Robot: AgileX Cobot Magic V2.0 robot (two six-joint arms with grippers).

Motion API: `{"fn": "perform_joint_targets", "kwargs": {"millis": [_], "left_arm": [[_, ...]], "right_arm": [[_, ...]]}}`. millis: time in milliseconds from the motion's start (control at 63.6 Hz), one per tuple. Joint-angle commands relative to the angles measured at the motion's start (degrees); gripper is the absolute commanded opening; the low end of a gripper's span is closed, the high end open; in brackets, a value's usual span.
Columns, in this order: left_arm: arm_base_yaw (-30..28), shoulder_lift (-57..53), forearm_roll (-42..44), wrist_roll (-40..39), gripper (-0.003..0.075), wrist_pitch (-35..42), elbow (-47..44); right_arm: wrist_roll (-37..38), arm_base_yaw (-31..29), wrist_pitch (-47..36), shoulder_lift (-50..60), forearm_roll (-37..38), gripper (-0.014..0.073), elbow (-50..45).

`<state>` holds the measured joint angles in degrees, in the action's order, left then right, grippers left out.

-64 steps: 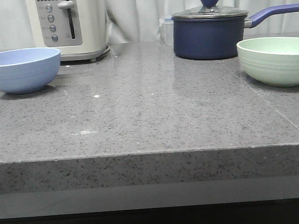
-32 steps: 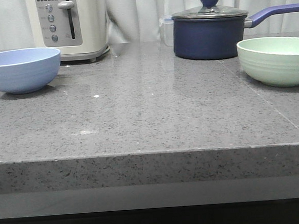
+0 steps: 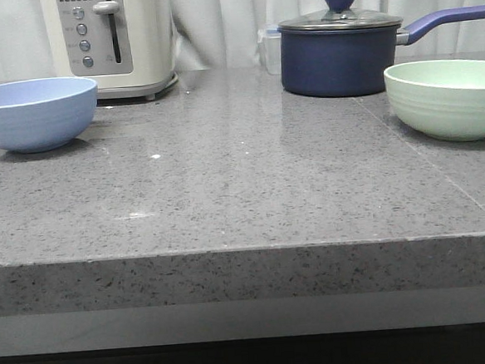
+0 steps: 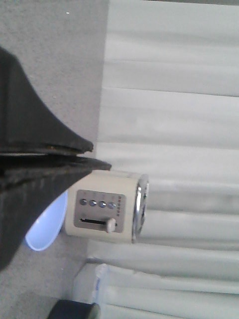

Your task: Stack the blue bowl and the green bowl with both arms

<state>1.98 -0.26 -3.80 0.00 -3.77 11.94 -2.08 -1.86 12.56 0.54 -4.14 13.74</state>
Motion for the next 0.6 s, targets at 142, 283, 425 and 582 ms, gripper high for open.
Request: {"fn": "perform_joint_targets", "kwargs": {"millis": [142, 283, 425, 582], "left_arm": [[-0.13, 8.04, -0.37, 0.00, -0.0020, -8.71, 16.77], [-0.13, 15.66, -0.37, 0.00, -0.0020, -18.03, 24.40], [-0.13, 22.73, -0.37, 0.00, -0.0020, -24.86, 28.74], [-0.13, 27.94, -0.37, 0.00, -0.0020, -24.86, 28.74]], "right_arm": [[-0.16, -0.33, 6.02, -8.99, 0.04, -0.0054, 14.94], [-0.16, -0.33, 11.94, -16.74, 0.04, -0.0054, 21.88], [-0.16, -0.33, 17.40, -24.81, 0.04, -0.0054, 25.60], [-0.16, -0.33, 20.26, -31.19, 0.04, -0.0054, 25.84]]}}
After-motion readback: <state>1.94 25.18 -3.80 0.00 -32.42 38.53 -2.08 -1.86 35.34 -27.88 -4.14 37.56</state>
